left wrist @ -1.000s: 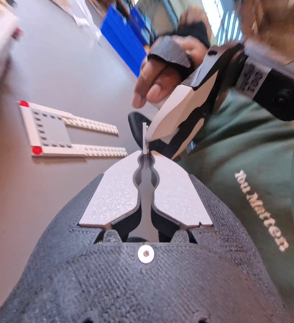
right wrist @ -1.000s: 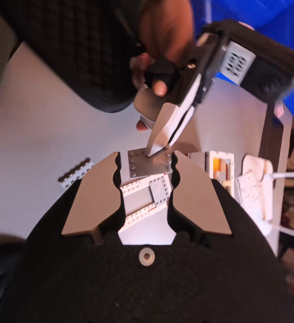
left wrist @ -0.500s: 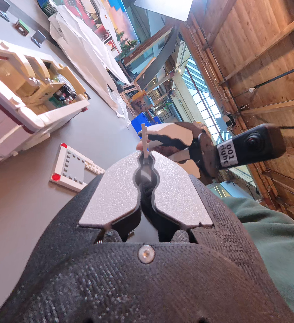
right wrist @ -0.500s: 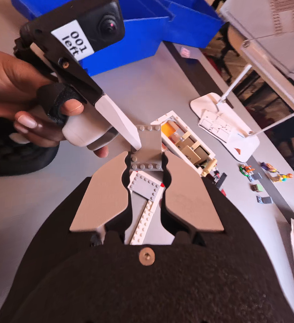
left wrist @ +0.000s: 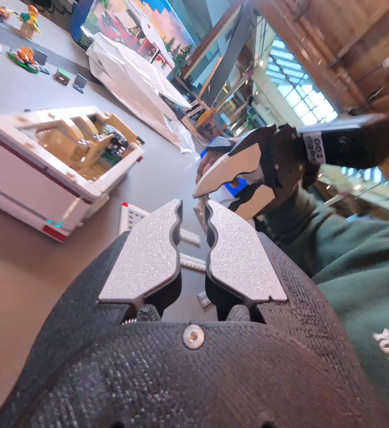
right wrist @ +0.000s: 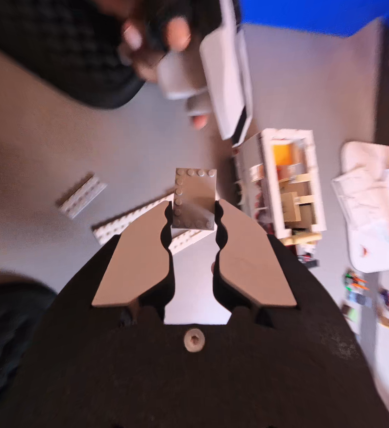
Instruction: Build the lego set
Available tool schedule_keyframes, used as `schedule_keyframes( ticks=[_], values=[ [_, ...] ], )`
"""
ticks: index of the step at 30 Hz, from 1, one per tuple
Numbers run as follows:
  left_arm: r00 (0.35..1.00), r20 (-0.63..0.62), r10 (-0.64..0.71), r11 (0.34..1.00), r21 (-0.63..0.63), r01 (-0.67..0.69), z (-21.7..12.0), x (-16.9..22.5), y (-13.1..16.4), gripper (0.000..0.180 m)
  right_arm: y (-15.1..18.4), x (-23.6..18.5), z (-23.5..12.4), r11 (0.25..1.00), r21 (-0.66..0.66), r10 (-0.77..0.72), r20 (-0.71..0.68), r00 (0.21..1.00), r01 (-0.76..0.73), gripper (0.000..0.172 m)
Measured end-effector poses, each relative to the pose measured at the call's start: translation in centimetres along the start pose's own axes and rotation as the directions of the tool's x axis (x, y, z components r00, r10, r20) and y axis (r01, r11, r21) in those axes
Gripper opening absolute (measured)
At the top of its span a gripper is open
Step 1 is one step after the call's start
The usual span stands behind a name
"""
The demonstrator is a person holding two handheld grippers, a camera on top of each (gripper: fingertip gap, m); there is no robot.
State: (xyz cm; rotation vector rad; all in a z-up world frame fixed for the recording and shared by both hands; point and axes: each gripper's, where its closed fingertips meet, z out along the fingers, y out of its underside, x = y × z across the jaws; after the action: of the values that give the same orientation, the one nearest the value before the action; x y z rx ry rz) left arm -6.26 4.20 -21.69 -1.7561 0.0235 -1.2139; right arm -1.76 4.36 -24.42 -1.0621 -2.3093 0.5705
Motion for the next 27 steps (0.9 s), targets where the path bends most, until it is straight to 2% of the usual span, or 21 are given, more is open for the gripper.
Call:
schedule_keyframes(
  ticks=[3,7,10,18,20,23,27],
  values=[
    [0.995,0.045,0.092,0.992,-0.093,-0.088,-0.1,-1.6,0.4,0.017,2.6,-1.0,0.9,0.999,-0.036,0.012,0.167,0.986,-0.006,0.034],
    [0.987,0.072,0.146,0.965,-0.232,-0.126,0.8,-3.1,2.0,0.018,3.9,-1.3,2.1,0.997,-0.068,-0.028,0.266,0.963,0.047,0.034],
    [0.963,0.115,0.244,0.927,-0.318,-0.197,1.1,-4.4,3.2,0.017,4.2,-1.2,2.9,0.992,-0.077,-0.066,0.317,0.946,0.095,0.034],
    [0.908,0.157,0.388,0.878,-0.362,-0.313,0.9,-5.0,3.7,0.017,4.7,-1.4,3.9,0.985,-0.051,-0.127,0.418,0.9,0.162,0.034],
    [0.877,0.172,0.448,0.849,-0.389,-0.358,0.7,-5.1,3.9,0.021,4.9,-1.6,4.0,0.984,-0.046,-0.135,0.441,0.888,0.172,0.034],
    [0.788,0.218,0.576,0.772,-0.462,-0.436,0.1,-5.6,4.2,0.027,5.2,-1.7,4.2,0.982,-0.045,-0.145,0.455,0.878,0.185,0.034],
    [0.71,0.254,0.657,0.705,-0.542,-0.459,-0.5,-5.5,4.9,0.036,5.0,-1.9,4.3,0.982,-0.031,-0.151,0.474,0.868,0.188,0.034]
  ],
)
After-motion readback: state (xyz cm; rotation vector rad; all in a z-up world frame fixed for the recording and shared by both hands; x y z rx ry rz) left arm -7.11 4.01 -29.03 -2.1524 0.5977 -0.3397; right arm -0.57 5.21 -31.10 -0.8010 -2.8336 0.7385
